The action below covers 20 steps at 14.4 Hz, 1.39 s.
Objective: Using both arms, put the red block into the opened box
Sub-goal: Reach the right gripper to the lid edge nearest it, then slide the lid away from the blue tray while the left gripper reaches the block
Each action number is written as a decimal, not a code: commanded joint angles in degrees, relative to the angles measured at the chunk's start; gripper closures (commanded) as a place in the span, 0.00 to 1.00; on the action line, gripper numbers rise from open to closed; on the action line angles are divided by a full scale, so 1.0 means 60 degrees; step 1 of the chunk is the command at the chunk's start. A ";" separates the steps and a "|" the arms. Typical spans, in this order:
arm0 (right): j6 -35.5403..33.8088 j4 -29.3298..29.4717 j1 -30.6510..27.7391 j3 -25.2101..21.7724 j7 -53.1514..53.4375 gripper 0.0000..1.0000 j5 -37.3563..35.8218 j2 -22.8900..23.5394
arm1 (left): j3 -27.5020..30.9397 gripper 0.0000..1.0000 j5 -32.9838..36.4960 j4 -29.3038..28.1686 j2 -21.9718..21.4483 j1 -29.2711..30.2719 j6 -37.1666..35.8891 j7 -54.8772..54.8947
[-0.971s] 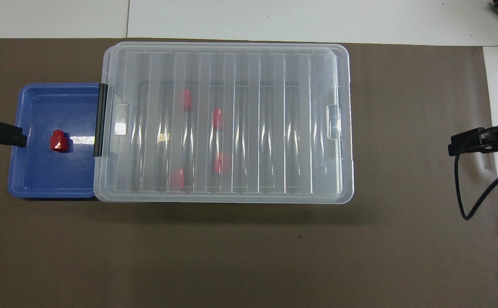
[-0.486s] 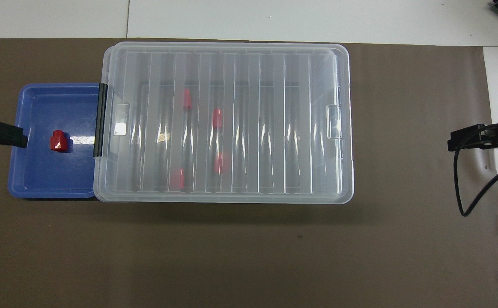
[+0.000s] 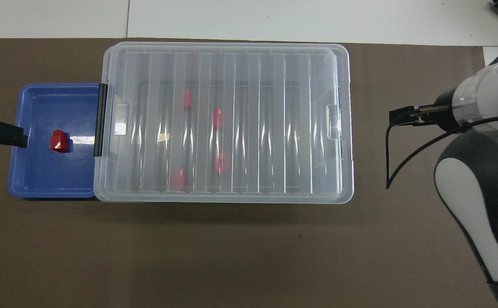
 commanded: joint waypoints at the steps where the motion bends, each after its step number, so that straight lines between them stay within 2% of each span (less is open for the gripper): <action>1: 0.0881 0.0036 0.0374 -0.0045 0.0483 0.00 0.0461 0.0770 | 0.0096 0.00 0.0108 -0.0239 -0.0161 -0.0187 0.0198 -0.0182; 4: 0.1701 0.0050 0.0639 -0.0045 0.0777 0.00 0.0522 0.1444 | 0.0096 0.00 0.0108 -0.0239 -0.0161 -0.0187 0.0198 -0.0182; 6: 0.1792 0.0007 0.0639 -0.0045 0.0748 0.00 0.0348 0.1665 | 0.0096 0.00 0.0108 -0.0239 -0.0161 -0.0187 0.0198 -0.0182; 11: 0.1792 -0.0286 0.0405 -0.0060 0.0645 0.00 0.0127 0.1636 | 0.0096 0.00 0.0108 -0.0239 -0.0161 -0.0187 0.0198 -0.0182; 20: 0.1704 -0.0214 -0.0297 -0.0060 0.0207 0.00 -0.0474 0.1665 | 0.0082 0.00 0.0108 -0.0239 -0.0161 -0.0187 0.0198 -0.0182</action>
